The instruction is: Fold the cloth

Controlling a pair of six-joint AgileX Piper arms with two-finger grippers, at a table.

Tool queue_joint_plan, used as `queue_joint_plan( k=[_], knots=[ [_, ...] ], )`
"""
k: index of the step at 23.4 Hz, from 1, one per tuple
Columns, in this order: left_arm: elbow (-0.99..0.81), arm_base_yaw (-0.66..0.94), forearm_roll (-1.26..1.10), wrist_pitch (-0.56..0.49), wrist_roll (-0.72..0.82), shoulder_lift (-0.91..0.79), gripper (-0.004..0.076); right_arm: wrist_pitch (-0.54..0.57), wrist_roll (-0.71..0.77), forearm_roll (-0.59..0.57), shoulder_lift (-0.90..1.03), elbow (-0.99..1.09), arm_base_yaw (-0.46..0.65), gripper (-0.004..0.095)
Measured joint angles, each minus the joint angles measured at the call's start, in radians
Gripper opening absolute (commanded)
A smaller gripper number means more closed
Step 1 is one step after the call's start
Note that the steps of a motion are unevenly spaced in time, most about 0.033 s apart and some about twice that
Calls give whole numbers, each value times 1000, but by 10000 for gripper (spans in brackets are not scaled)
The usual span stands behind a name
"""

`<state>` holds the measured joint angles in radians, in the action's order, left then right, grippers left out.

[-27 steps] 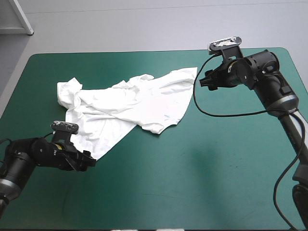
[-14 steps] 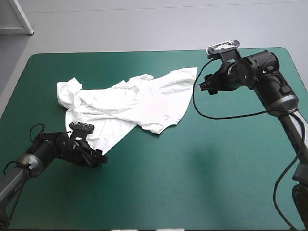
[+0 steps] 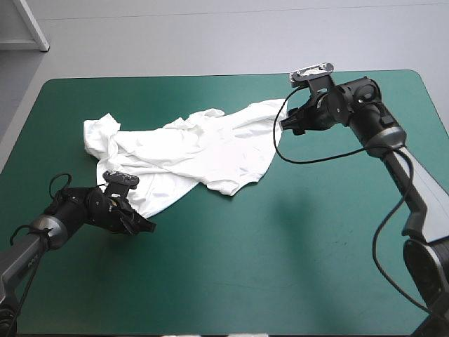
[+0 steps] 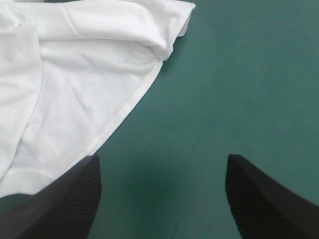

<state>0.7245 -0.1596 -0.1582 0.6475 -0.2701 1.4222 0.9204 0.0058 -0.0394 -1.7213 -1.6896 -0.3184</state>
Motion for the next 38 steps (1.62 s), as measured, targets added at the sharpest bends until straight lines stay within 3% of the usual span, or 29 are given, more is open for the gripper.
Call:
queue_joint_plan(
  k=[6,12,17,24,31,35,38],
  knots=[
    [0,0,-16,-4,-5,-1,19,-149,-70,117,-238,-46,25,671],
    [0,-1,-25,-6,-5,-1,19,-173,-86,187,-500,-287,25,652],
    [0,-1,-34,-9,-5,-1,19,-117,-87,205,-604,-413,25,456],
    [0,-2,-42,-13,-5,0,19,-86,-85,290,-619,-433,27,-21],
    [-2,-3,-43,-20,-5,-4,19,-9,-84,320,-625,-475,27,-14],
    [27,-5,18,19,34,-44,19,89,-71,268,-592,-580,26,-13],
    [163,-5,235,85,174,-161,19,164,-32,177,-505,-720,26,-13]
  ],
)
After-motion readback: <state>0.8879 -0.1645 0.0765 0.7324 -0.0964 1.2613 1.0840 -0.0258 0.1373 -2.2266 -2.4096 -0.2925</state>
